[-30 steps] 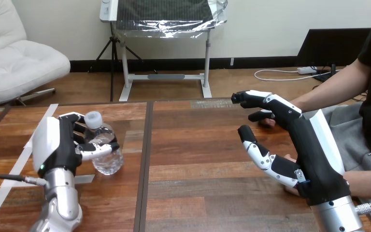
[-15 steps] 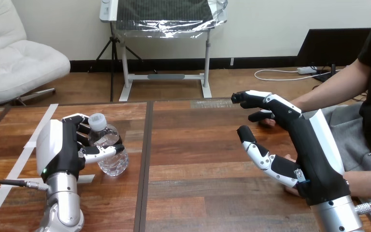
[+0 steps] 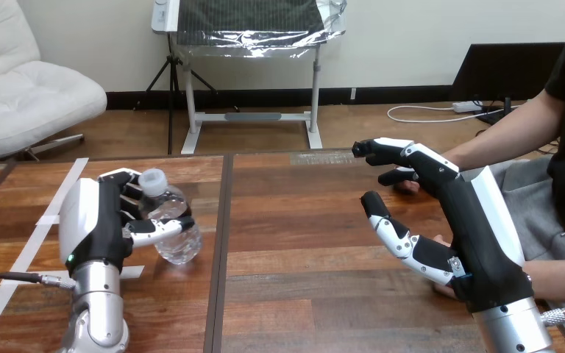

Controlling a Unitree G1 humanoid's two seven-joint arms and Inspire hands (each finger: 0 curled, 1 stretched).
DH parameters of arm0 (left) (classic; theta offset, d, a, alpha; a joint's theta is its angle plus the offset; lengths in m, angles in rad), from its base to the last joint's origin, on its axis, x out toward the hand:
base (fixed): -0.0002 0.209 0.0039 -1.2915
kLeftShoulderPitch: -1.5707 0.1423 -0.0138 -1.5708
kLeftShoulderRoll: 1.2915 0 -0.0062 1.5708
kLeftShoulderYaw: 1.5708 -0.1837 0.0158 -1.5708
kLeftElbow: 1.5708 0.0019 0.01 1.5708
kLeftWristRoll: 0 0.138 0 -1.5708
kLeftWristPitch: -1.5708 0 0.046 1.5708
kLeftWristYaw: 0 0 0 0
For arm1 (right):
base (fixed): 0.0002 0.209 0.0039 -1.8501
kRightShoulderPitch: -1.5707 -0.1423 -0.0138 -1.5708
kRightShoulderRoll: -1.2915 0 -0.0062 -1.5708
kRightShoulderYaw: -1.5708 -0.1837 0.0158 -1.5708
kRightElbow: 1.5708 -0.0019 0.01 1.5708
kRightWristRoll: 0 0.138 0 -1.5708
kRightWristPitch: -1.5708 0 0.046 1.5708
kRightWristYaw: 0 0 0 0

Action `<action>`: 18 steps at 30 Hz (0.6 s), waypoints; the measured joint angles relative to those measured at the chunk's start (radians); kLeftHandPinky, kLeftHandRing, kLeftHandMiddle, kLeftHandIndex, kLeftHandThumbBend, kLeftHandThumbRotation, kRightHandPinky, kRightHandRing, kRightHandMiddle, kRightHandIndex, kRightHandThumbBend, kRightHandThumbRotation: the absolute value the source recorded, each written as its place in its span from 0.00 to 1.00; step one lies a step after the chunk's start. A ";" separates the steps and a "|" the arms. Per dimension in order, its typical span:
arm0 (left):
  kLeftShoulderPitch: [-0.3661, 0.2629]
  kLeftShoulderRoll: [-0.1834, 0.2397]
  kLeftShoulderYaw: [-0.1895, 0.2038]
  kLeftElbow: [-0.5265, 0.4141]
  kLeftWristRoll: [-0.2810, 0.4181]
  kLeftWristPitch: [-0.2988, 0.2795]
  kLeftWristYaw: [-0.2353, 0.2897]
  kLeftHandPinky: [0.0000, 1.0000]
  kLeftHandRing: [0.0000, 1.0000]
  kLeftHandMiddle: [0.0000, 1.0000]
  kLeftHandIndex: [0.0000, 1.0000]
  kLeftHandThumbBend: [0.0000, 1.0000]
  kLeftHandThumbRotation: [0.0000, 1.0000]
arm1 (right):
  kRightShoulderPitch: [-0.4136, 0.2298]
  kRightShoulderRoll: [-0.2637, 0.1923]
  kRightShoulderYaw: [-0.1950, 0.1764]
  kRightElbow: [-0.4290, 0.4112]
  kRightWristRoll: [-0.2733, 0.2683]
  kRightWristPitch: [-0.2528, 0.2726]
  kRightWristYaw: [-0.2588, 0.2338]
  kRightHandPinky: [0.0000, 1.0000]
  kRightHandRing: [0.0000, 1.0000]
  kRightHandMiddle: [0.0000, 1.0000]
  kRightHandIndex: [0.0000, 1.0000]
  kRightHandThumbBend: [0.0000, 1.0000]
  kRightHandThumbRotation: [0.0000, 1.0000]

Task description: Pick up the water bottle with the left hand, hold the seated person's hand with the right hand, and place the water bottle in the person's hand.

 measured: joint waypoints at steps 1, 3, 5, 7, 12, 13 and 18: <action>0.005 0.000 0.000 -0.011 0.001 0.000 -0.002 0.37 0.40 0.44 0.48 0.66 0.00 | 0.000 0.000 0.000 0.000 0.000 0.000 0.000 0.64 0.75 0.78 0.72 0.34 0.00; 0.018 0.000 0.000 -0.034 0.003 0.000 -0.007 0.37 0.40 0.44 0.48 0.66 0.00 | 0.000 0.000 0.000 0.000 0.000 0.000 0.000 0.64 0.75 0.78 0.72 0.35 0.00; 0.028 -0.001 0.000 -0.055 0.005 0.000 -0.010 0.37 0.39 0.44 0.48 0.67 0.00 | 0.000 0.000 -0.001 0.000 0.000 0.000 0.000 0.65 0.76 0.79 0.72 0.35 0.00; 0.039 -0.001 0.000 -0.076 0.005 -0.001 -0.015 0.37 0.40 0.44 0.48 0.66 0.00 | 0.000 0.000 -0.001 0.000 0.000 0.000 0.000 0.65 0.76 0.79 0.72 0.35 0.00; 0.062 -0.001 0.000 -0.124 0.005 -0.007 -0.026 0.38 0.40 0.44 0.48 0.67 0.00 | 0.000 0.000 -0.001 0.000 0.000 0.000 0.000 0.66 0.77 0.79 0.72 0.36 0.00; 0.066 -0.001 0.000 -0.135 0.004 -0.008 -0.029 0.38 0.40 0.44 0.48 0.67 0.00 | 0.000 0.000 -0.002 0.000 0.000 0.000 0.000 0.66 0.77 0.79 0.72 0.37 0.00; 0.089 -0.002 0.000 -0.189 0.005 -0.010 -0.039 0.38 0.40 0.44 0.47 0.67 0.00 | 0.000 0.000 -0.003 0.001 -0.001 0.000 -0.001 0.66 0.76 0.79 0.72 0.38 0.01</action>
